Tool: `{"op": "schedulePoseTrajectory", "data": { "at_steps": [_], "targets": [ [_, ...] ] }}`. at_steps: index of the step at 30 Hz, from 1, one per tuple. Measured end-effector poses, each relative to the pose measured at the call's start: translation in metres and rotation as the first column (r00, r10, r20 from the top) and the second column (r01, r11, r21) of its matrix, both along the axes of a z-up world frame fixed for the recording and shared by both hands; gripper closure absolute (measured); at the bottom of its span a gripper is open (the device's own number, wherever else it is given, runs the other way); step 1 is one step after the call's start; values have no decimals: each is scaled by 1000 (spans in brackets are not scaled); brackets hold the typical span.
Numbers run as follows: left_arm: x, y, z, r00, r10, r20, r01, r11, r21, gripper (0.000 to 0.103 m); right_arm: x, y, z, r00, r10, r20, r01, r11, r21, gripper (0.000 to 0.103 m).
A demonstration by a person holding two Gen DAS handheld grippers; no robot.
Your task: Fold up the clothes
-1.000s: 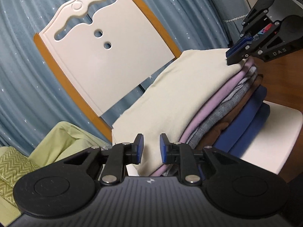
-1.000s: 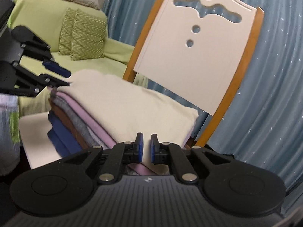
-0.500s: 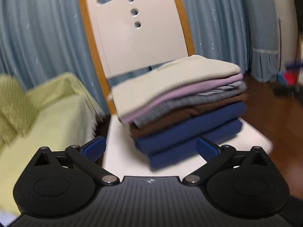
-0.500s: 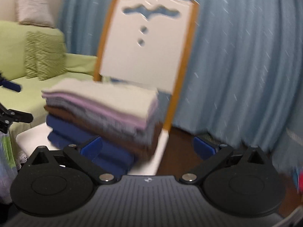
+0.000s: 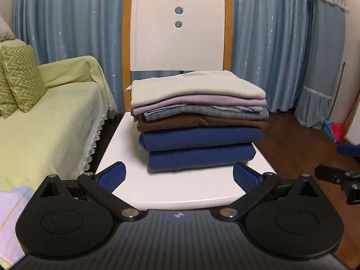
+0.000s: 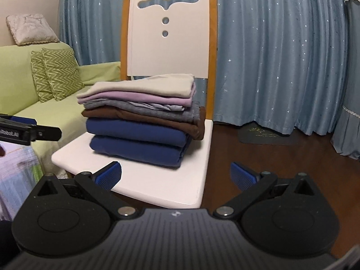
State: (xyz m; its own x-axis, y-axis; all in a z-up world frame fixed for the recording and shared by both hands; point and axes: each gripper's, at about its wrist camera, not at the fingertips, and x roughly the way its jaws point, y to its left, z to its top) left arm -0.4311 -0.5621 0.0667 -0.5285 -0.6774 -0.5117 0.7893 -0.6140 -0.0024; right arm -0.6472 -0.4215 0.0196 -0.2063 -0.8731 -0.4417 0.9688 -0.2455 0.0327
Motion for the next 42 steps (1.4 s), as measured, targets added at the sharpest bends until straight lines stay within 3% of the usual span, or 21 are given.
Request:
{"op": "schedulePoseTrajectory", "data": {
  "at_steps": [5, 19, 42],
  "targets": [
    [2, 5, 2, 999, 17, -30, -17, 1000, 9, 1, 4, 3, 8, 1000, -2, -19, 2, 1000, -5, 1],
    [-4, 10, -4, 1000, 20, -11, -20, 1000, 18, 1, 12, 3, 7, 1000, 10, 0, -10, 1000, 19, 1],
    [-17, 15, -19, 997, -6, 73, 4, 1000, 31, 1, 8, -3, -2, 999, -9, 37, 8, 999, 42, 1]
  ]
}}
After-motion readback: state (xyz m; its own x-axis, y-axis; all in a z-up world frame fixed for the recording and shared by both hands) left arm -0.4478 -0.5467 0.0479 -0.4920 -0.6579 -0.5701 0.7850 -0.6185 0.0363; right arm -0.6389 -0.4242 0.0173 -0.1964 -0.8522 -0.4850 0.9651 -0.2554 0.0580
